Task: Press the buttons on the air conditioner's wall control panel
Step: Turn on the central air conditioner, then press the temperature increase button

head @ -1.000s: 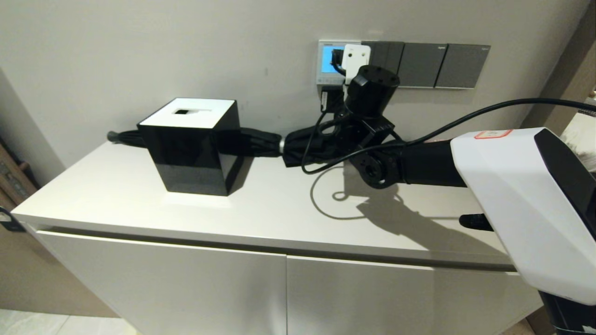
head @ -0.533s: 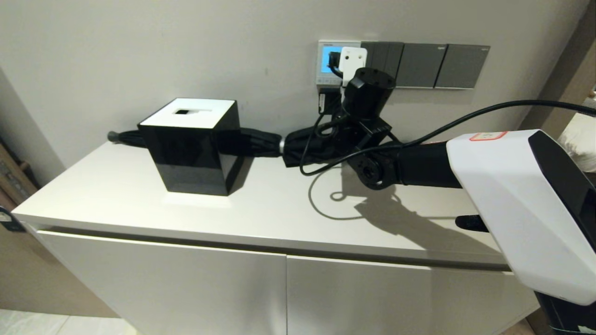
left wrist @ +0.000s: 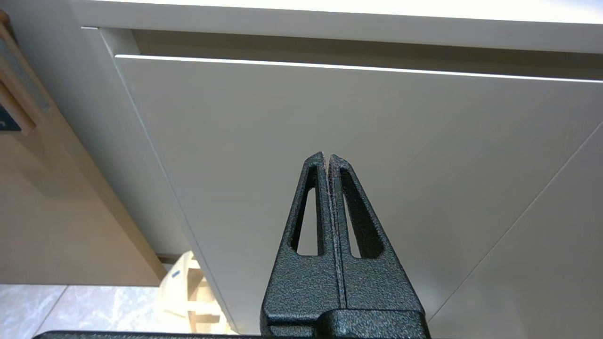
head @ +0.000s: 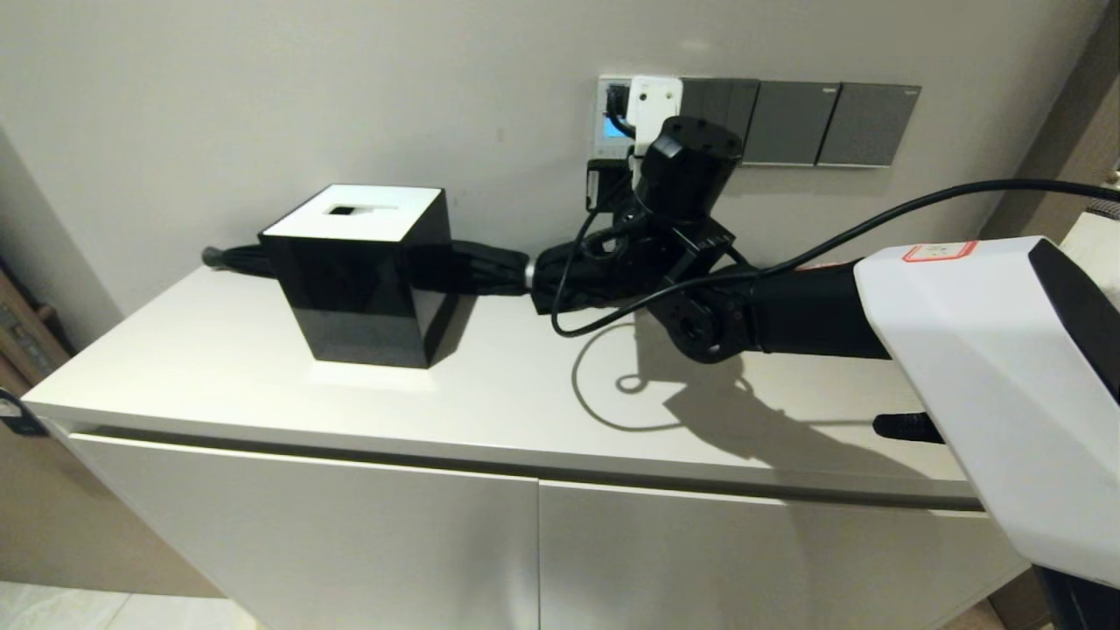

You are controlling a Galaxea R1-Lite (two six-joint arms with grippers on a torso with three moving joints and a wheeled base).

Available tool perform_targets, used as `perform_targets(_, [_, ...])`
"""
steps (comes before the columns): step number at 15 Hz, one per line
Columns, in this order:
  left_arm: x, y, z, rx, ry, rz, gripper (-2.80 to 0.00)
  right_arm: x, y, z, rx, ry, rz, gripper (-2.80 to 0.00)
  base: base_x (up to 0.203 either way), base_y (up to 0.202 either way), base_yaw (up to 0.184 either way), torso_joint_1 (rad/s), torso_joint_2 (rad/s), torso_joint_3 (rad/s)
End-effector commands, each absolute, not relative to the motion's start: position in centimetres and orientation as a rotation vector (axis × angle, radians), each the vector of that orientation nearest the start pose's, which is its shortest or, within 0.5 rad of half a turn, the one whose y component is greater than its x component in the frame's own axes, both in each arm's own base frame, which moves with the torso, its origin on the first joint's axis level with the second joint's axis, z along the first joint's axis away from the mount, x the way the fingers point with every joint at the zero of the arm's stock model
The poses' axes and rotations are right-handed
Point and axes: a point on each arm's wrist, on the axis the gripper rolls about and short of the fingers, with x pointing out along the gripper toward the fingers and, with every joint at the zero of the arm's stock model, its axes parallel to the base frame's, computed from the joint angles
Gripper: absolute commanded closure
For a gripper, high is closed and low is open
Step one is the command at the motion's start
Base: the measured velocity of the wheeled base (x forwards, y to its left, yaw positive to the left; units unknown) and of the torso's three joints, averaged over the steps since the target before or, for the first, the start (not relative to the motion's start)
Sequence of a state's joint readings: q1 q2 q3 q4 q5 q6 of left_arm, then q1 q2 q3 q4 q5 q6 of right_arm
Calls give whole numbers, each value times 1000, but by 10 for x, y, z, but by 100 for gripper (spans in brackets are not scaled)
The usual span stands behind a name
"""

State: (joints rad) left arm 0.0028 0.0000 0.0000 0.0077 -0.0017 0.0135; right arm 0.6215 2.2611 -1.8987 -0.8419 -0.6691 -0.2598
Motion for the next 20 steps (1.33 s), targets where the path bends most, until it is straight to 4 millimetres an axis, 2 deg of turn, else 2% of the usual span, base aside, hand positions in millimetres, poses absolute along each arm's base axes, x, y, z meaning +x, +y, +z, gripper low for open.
perform_targets(1, [-23,0,75,14,8,1,0,387,264,287,34,-377,-93,0,0,0,0,0,0,0])
perform_targets(12, [-23,0,75,14,8,1,0,394,275,273,8,-370,-68,0,0,0,0,0,0,0])
perform_targets(20, [-23,0,75,14,8,1,0,392,277,275,12,-384,-45,0,0,0,0,0,0,0])
